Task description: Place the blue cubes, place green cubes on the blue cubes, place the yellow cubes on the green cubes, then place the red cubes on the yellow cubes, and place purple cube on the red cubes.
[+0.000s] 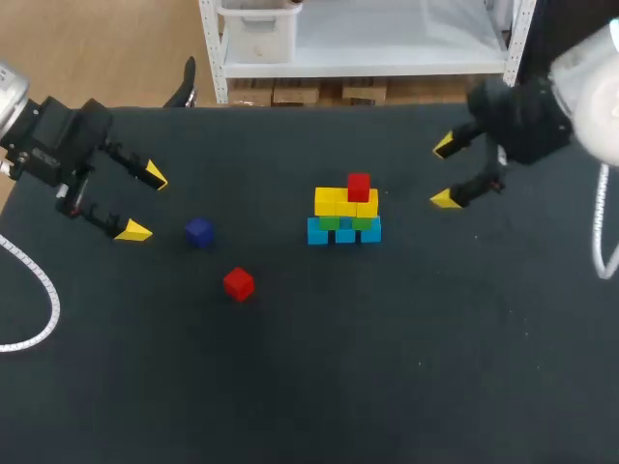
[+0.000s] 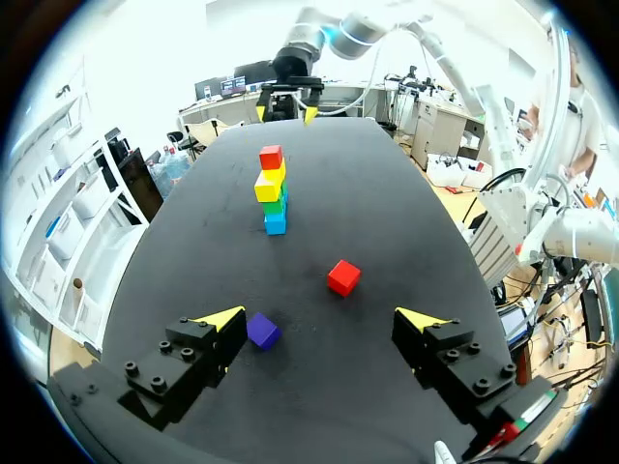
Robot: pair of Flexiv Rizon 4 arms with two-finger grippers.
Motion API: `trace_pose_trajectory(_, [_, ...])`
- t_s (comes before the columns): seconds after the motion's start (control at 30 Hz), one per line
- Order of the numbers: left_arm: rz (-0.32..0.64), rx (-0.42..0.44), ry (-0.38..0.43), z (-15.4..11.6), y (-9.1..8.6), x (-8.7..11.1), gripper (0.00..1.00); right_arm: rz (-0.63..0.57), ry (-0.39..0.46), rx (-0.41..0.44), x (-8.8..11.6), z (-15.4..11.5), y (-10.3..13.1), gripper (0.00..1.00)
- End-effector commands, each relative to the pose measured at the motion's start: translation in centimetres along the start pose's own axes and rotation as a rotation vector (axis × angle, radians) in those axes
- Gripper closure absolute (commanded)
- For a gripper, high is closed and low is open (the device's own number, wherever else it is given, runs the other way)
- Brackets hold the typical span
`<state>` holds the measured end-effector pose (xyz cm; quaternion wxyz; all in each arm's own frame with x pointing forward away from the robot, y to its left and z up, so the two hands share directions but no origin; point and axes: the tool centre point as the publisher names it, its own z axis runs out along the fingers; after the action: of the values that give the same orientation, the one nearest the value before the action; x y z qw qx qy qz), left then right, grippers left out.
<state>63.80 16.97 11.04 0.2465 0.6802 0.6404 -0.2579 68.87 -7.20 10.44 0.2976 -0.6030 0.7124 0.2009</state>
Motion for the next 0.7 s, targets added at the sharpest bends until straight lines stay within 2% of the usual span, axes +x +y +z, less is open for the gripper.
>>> trace_pose_trajectory(0.03, [0.004, 0.0, -0.003, 0.0, 0.0, 0.1, 0.0, -0.015, -0.076, -0.012, 1.5, -1.6, 0.5, 0.0])
trace_pose_trajectory(0.4, [0.004, 0.0, -0.003, 0.0, 0.0, 0.1, 0.0, -0.001, -0.125, -0.009, 4.9, -4.4, 1.2, 0.0])
trace_pose_trajectory(0.7, [0.004, 0.0, -0.003, 0.0, 0.0, 0.1, 0.0, 0.004, -0.121, -0.024, 7.0, -5.7, 1.2, 0.0])
